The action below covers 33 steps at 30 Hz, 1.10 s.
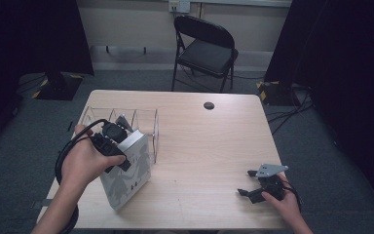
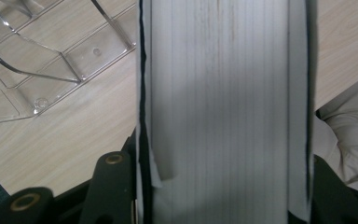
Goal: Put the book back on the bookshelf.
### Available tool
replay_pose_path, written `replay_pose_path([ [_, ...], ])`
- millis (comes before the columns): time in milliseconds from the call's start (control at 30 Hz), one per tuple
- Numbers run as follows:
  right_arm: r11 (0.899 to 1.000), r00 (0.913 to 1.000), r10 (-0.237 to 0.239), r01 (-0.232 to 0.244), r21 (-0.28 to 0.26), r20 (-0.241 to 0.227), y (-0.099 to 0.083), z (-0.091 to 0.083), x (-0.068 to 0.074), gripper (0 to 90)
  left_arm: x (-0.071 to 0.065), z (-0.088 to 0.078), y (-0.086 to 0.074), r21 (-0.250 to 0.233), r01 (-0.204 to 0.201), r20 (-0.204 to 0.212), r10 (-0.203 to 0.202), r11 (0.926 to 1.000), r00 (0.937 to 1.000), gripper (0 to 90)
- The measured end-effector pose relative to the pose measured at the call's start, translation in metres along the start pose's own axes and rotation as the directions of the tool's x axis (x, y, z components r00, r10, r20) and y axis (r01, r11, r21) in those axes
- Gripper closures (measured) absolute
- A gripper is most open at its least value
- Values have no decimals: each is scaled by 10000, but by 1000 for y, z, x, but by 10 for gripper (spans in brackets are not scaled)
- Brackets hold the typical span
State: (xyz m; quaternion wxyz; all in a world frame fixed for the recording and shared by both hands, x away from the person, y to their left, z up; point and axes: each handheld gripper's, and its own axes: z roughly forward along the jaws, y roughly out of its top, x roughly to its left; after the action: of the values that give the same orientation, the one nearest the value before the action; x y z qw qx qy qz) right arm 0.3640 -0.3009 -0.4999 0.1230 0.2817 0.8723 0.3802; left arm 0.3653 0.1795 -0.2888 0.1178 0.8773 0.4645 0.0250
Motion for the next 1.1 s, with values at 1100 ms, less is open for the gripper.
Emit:
replay_pose_path([
  [1100, 10000, 10000, -2, 2, 1, -1, 0, 0, 0, 133, 3, 1, 31, 110, 519, -522, -512, 9986, 9973, 534],
])
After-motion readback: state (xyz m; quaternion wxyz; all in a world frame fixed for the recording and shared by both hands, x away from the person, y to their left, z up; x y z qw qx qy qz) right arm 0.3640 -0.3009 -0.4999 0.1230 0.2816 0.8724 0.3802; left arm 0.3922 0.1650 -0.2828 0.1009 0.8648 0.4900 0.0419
